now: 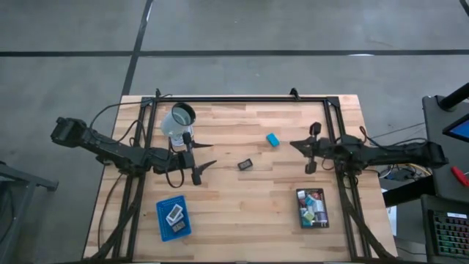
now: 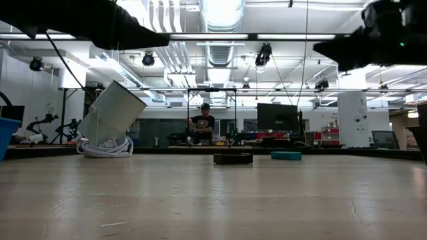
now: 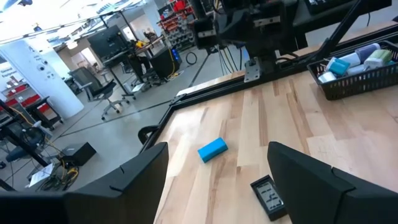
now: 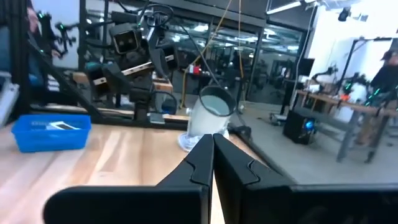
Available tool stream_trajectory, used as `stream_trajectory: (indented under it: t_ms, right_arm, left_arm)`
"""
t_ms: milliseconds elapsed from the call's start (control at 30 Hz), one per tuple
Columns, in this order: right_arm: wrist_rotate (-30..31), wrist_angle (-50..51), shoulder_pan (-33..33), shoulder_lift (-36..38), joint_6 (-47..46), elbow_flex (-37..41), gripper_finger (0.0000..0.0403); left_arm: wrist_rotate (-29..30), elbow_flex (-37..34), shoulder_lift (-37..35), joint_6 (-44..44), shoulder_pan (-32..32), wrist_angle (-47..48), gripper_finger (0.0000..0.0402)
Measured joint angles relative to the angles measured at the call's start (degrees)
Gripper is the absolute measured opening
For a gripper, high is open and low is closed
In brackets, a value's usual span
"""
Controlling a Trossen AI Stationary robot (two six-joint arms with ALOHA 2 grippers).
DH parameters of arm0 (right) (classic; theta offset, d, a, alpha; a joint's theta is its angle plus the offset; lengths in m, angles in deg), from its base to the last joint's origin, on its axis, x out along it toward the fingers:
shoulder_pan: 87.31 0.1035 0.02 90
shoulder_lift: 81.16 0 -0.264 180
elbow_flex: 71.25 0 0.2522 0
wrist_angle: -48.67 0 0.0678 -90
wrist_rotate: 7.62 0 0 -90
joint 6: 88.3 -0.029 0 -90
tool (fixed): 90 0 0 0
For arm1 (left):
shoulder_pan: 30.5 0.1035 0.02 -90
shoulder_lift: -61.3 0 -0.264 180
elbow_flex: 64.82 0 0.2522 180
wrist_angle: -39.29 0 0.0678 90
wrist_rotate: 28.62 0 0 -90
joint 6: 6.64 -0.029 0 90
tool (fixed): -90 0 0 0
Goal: Pick & Place Office items
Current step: Put the black digital clock into the blue bin
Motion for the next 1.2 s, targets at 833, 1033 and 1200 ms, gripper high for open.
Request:
stream_trajectory:
  t_ms: [833, 1033, 1200]
  right_arm:
    - [1.74, 6.73, 0.00, 8.03, -3.20, 1.66, 0.0008]
    - [1.70, 6.73, 0.00, 8.05, -3.20, 1.66, 0.0008]
    - [1.62, 6.73, 0.00, 8.05, -3.20, 1.63, 0.0008]
  left_arm:
    - [0.00, 0.00, 0.00, 0.00, 0.01, 0.00, 0.0280]
    - [0.00, 0.00, 0.00, 0.00, 0.00, 0.01, 0.0280]
    - [0.00, 0.00, 0.00, 0.00, 0.02, 0.00, 0.0280]
